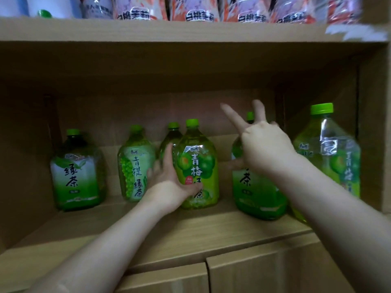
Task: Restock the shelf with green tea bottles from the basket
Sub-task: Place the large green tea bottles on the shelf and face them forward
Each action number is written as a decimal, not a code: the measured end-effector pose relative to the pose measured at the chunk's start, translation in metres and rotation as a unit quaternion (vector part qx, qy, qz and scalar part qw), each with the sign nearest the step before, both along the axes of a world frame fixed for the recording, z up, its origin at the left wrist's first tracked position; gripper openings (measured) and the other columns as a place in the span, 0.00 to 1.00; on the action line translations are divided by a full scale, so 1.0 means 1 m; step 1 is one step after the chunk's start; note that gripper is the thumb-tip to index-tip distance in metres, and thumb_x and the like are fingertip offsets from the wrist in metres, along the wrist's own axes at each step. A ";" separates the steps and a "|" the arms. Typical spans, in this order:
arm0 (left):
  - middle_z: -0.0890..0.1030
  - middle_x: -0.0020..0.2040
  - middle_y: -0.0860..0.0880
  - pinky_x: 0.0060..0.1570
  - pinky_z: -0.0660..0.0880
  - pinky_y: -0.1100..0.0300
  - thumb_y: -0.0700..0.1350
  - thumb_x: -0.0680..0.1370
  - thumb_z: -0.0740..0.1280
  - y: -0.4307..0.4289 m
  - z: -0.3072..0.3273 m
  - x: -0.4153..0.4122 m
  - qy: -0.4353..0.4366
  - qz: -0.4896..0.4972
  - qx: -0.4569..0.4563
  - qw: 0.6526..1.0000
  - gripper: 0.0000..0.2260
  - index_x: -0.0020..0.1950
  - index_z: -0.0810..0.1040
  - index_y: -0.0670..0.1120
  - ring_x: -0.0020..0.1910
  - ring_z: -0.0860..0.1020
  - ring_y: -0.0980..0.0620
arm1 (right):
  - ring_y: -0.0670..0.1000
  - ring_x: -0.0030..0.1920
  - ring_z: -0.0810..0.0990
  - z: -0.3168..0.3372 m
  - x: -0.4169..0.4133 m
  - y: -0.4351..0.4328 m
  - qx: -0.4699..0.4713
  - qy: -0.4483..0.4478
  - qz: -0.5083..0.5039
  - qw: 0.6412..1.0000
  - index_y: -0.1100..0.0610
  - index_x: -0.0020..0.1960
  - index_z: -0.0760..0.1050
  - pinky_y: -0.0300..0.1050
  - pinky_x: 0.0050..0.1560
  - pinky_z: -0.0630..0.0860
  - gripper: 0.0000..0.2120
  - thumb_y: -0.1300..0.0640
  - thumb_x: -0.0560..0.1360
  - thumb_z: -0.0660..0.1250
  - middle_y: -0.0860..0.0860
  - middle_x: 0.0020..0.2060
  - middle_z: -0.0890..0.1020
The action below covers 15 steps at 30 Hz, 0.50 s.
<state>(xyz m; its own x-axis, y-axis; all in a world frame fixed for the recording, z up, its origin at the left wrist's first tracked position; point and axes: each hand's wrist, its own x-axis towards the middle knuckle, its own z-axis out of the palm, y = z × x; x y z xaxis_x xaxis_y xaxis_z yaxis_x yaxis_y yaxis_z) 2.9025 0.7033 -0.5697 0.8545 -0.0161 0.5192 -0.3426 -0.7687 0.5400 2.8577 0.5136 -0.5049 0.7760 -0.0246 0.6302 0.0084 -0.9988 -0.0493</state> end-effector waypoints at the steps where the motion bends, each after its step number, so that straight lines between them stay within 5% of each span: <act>1: 0.60 0.75 0.46 0.71 0.61 0.45 0.56 0.66 0.76 -0.002 0.003 -0.008 -0.044 0.020 0.002 0.999 0.51 0.76 0.44 0.59 0.73 0.58 0.43 | 0.70 0.64 0.70 0.002 -0.002 -0.002 0.016 -0.003 0.012 1.000 0.32 0.72 0.33 0.62 0.59 0.75 0.60 0.42 0.61 0.79 0.60 0.77 0.43; 4: 0.66 0.71 0.48 0.69 0.64 0.46 0.50 0.71 0.72 -0.013 0.010 -0.036 -0.180 -0.036 -0.012 0.983 0.37 0.75 0.57 0.55 0.70 0.63 0.48 | 0.70 0.61 0.74 0.009 -0.016 -0.004 0.054 0.002 0.064 0.996 0.32 0.73 0.37 0.58 0.59 0.75 0.63 0.45 0.56 0.82 0.64 0.74 0.52; 6: 0.68 0.69 0.53 0.68 0.67 0.49 0.51 0.72 0.72 -0.021 0.013 -0.052 -0.144 -0.142 -0.030 0.979 0.32 0.73 0.61 0.56 0.68 0.67 0.54 | 0.68 0.63 0.73 0.012 -0.027 -0.005 0.058 0.004 0.129 0.990 0.28 0.71 0.37 0.58 0.60 0.74 0.64 0.45 0.55 0.82 0.63 0.74 0.55; 8: 0.64 0.74 0.56 0.70 0.64 0.50 0.58 0.68 0.74 -0.028 0.016 -0.063 -0.062 -0.217 -0.048 0.973 0.40 0.74 0.56 0.62 0.72 0.63 0.56 | 0.62 0.62 0.73 0.015 -0.038 -0.005 0.058 0.000 0.217 0.974 0.26 0.70 0.39 0.56 0.59 0.75 0.64 0.45 0.53 0.83 0.58 0.70 0.62; 11: 0.59 0.76 0.59 0.71 0.58 0.55 0.60 0.61 0.78 -0.030 0.020 -0.072 -0.033 -0.254 -0.071 0.964 0.51 0.73 0.47 0.68 0.73 0.57 0.60 | 0.50 0.64 0.71 0.018 -0.045 -0.005 0.100 -0.001 0.347 0.932 0.30 0.73 0.44 0.39 0.60 0.72 0.61 0.46 0.54 0.83 0.47 0.69 0.68; 13: 0.66 0.71 0.60 0.69 0.62 0.55 0.57 0.58 0.81 -0.026 0.020 -0.074 -0.038 -0.254 -0.090 0.962 0.51 0.72 0.52 0.68 0.71 0.64 0.57 | 0.43 0.64 0.70 0.015 -0.044 -0.001 0.175 0.012 0.419 0.891 0.32 0.73 0.50 0.28 0.59 0.69 0.56 0.48 0.57 0.81 0.37 0.66 0.68; 15: 0.74 0.67 0.56 0.64 0.71 0.49 0.57 0.54 0.81 -0.020 0.019 -0.075 -0.051 -0.247 -0.113 0.961 0.51 0.71 0.58 0.65 0.65 0.75 0.53 | 0.43 0.61 0.75 0.007 -0.040 0.004 0.272 0.013 0.452 0.849 0.36 0.73 0.57 0.37 0.62 0.74 0.48 0.44 0.59 0.77 0.41 0.57 0.75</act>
